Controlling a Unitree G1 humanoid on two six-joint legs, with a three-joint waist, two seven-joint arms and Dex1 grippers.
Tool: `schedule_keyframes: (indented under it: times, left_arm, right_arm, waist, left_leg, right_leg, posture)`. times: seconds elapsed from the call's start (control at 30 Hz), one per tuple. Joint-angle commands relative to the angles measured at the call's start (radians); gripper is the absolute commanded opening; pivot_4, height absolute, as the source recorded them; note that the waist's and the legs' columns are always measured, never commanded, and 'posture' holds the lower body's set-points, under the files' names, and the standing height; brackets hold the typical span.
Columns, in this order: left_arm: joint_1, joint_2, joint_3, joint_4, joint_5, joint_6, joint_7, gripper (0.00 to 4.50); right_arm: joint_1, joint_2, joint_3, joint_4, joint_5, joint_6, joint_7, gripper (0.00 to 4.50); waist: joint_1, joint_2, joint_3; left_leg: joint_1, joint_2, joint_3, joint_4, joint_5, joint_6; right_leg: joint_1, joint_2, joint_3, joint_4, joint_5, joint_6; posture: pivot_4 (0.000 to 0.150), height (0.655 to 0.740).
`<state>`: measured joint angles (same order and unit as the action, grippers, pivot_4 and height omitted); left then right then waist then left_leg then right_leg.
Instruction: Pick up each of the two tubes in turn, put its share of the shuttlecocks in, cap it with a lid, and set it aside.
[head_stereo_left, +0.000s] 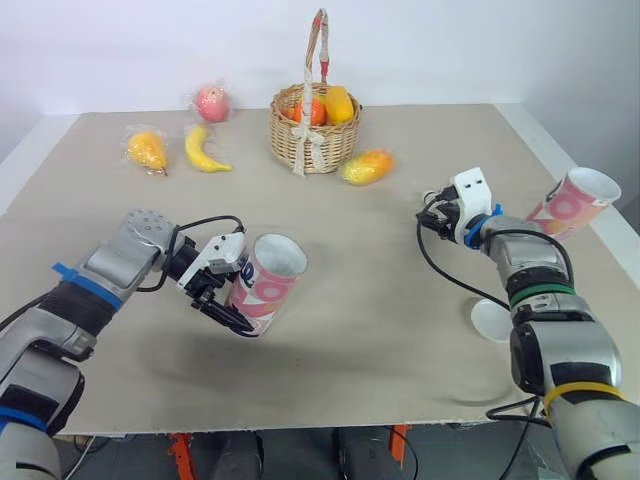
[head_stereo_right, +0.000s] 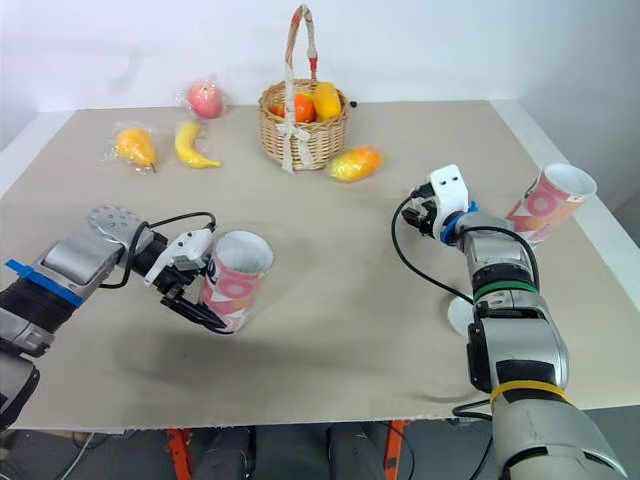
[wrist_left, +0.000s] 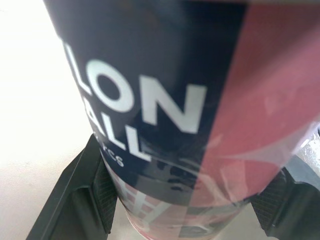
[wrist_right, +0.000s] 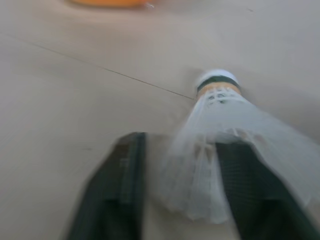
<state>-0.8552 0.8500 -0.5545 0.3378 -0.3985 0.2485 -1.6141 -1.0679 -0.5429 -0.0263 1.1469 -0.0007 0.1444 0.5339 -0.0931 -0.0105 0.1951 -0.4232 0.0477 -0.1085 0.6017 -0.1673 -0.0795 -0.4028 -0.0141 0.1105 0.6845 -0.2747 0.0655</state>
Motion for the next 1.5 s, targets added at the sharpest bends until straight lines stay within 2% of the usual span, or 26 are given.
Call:
schedule_keyframes:
  times: [0.03,0.07,0.17,0.27,0.37,0.43,0.5,0.57,0.7,1.0,1.23,1.37,1.47,1.5]
  left_arm:
    - [0.016,0.021,0.02,-0.032,0.005,0.015,0.0,3.07]
    - [0.019,0.023,0.022,-0.037,0.004,0.018,0.0,3.07]
    - [0.022,0.026,0.027,-0.05,0.005,0.028,0.0,3.07]
    - [0.024,0.027,0.028,-0.058,0.005,0.034,0.0,3.07]
    - [0.022,0.028,0.024,-0.061,0.004,0.035,0.0,3.07]
    - [0.02,0.03,0.02,-0.059,0.002,0.032,0.0,3.07]
    - [0.018,0.031,0.016,-0.055,0.002,0.028,0.0,3.07]
    - [0.015,0.03,0.014,-0.048,0.002,0.024,0.0,3.07]
    - [0.013,0.028,0.008,-0.036,0.001,0.013,0.0,3.07]
    - [0.019,0.027,0.016,-0.039,0.003,0.014,0.0,3.07]
    - [0.036,0.039,0.028,-0.065,-0.001,0.031,0.0,3.07]
    - [0.043,0.041,0.035,-0.078,-0.001,0.038,0.0,3.07]
    - [0.047,0.041,0.039,-0.084,-0.001,0.042,0.0,3.07]
    - [0.048,0.041,0.04,-0.085,-0.001,0.043,0.0,3.07]
  right_arm:
    - [-0.053,-0.009,0.001,0.024,-0.032,-0.062,-0.05,0.55]
    - [-0.056,-0.009,0.004,0.025,-0.037,-0.073,-0.046,0.04]
    - [-0.06,-0.01,0.002,0.005,-0.033,-0.098,-0.012,0.04]
    - [-0.035,-0.012,0.005,-0.107,-0.004,-0.193,0.106,0.04]
    - [0.056,-0.041,0.05,-0.367,0.037,-0.317,0.329,0.04]
    - [0.159,-0.101,0.119,-0.649,0.1,-0.314,0.563,0.04]
    - [0.206,-0.159,0.166,-0.834,0.127,-0.276,0.693,0.04]
    - [0.19,-0.187,0.192,-0.963,0.153,-0.23,0.763,0.04]
    - [0.083,-0.154,0.22,-1.133,0.24,-0.181,0.853,0.04]
    - [-0.061,-0.095,0.323,-1.1,0.177,-0.342,0.975,0.04]
    - [-0.143,-0.026,0.411,-0.936,0.029,-0.505,0.954,0.04]
    - [-0.158,0.004,0.427,-0.933,0.055,-0.516,0.995,0.04]
    - [-0.161,0.018,0.426,-0.935,0.078,-0.508,1.018,0.87]
    - [-0.164,0.025,0.427,-0.938,0.091,-0.498,1.03,1.33]
  waist:
    - [-0.002,0.0,0.0]
    - [-0.003,0.0,0.0]
    - [-0.006,0.0,0.0]
    - [-0.007,0.0,0.0]
    - [-0.01,0.001,0.0]
    - [-0.006,0.001,0.001]
    - [-0.004,0.001,0.001]
    - [-0.004,0.002,0.001]
    - [-0.008,0.002,0.001]
    - [-0.005,0.002,0.001]
    - [-0.001,0.002,0.001]
    - [0.0,0.002,0.001]
    - [0.0,0.002,0.001]
    - [0.0,0.002,0.001]
  left_leg:
    - [0.0,0.0,0.0,0.0,0.0,0.0]
    - [0.0,0.0,0.0,0.0,0.0,0.0]
    - [0.0,0.0,0.0,-0.001,0.0,0.0]
    - [0.0,0.0,0.0,-0.001,0.0,0.0]
    - [0.0,0.0,0.0,-0.001,0.0,0.0]
    - [0.0,0.0,0.0,-0.001,0.0,0.0]
    - [-0.001,0.0,0.0,-0.001,0.0,0.0]
    - [-0.001,0.0,0.0,-0.001,0.0,0.0]
    - [0.0,0.0,0.0,0.0,0.001,0.0]
    - [0.0,0.001,0.0,0.001,0.003,0.001]
    - [0.0,0.001,0.0,0.001,0.003,0.001]
    - [0.0,0.001,0.0,0.0,0.003,0.0]
    - [0.0,0.001,0.0,0.0,0.003,0.0]
    - [0.0,0.001,0.0,0.0,0.003,0.0]
  right_leg:
    - [0.0,0.0,0.0,0.0,0.0,0.0]
    - [0.0,0.0,0.0,0.0,0.0,0.0]
    - [0.0,0.0,0.0,0.0,0.0,0.0]
    - [0.0,0.0,0.0,0.0,0.0,0.0]
    - [0.0,0.0,0.0,0.0,0.0,0.0]
    - [0.0,0.0,0.0,0.0,-0.001,0.001]
    - [0.001,-0.001,-0.002,0.0,-0.002,0.001]
    - [0.001,-0.001,-0.002,0.0,-0.002,0.001]
    - [0.0,-0.001,-0.002,0.001,-0.003,0.005]
    - [0.001,0.0,-0.003,0.002,-0.002,0.006]
    - [0.0,0.0,-0.003,0.002,-0.002,0.006]
    - [0.0,0.0,-0.003,0.002,-0.002,0.005]
    - [0.0,0.0,-0.003,0.002,0.0,0.001]
    - [0.0,0.0,-0.003,0.002,0.0,0.001]
  posture:
    - [0.15,0.74]
    - [0.15,0.74]
    - [0.15,0.74]
    - [0.15,0.74]
    - [0.15,0.74]
    - [0.15,0.74]
    - [0.15,0.74]
    - [0.15,0.74]
    - [0.15,0.74]
    - [0.15,0.74]
    - [0.15,0.74]
    - [0.15,0.74]
    - [0.15,0.74]
    - [0.15,0.74]
